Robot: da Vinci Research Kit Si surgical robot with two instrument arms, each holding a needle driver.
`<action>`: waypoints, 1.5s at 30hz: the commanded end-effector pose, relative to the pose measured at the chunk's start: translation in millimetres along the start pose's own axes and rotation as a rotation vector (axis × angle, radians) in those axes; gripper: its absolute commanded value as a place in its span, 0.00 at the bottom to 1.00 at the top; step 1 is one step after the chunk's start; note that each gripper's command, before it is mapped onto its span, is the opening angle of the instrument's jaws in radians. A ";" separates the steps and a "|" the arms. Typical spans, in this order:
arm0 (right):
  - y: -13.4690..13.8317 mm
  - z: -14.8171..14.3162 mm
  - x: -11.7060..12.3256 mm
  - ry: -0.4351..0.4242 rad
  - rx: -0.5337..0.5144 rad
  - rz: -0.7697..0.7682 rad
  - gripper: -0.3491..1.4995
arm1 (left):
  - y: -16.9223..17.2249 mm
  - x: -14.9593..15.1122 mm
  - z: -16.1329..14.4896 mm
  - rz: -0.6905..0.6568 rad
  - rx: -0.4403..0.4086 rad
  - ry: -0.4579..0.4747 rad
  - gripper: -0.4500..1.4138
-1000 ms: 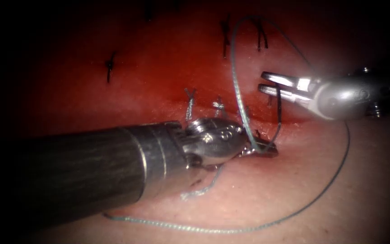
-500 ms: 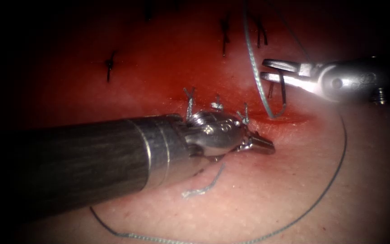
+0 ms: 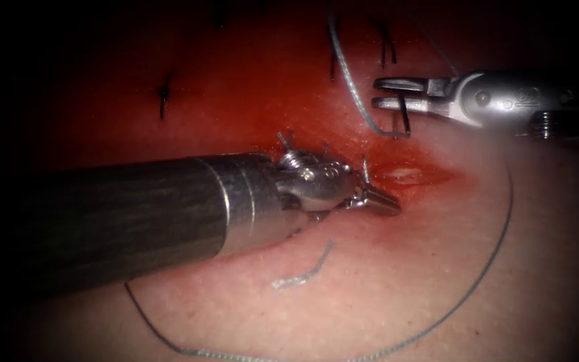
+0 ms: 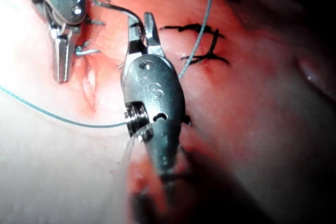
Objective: Wound Closure
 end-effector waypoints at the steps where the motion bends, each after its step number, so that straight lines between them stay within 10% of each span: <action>1: 0.5 1.0 -0.1 0.004 0.002 0.006 0.00 | -0.2 0.5 0.5 0.002 0.001 -0.005 0.00; 16: 1.6 1.0 0.2 0.011 -0.030 0.082 0.00 | 1.8 1.0 0.5 -0.002 0.010 -0.032 0.02; 34: 1.0 1.7 -2.5 -0.116 0.198 0.982 0.00 | 1.2 0.7 0.0 0.033 0.030 -0.042 0.08; 45: -3.1 1.1 -2.1 -0.172 0.341 1.251 0.00 | 1.2 0.6 -0.1 0.045 0.029 -0.046 0.08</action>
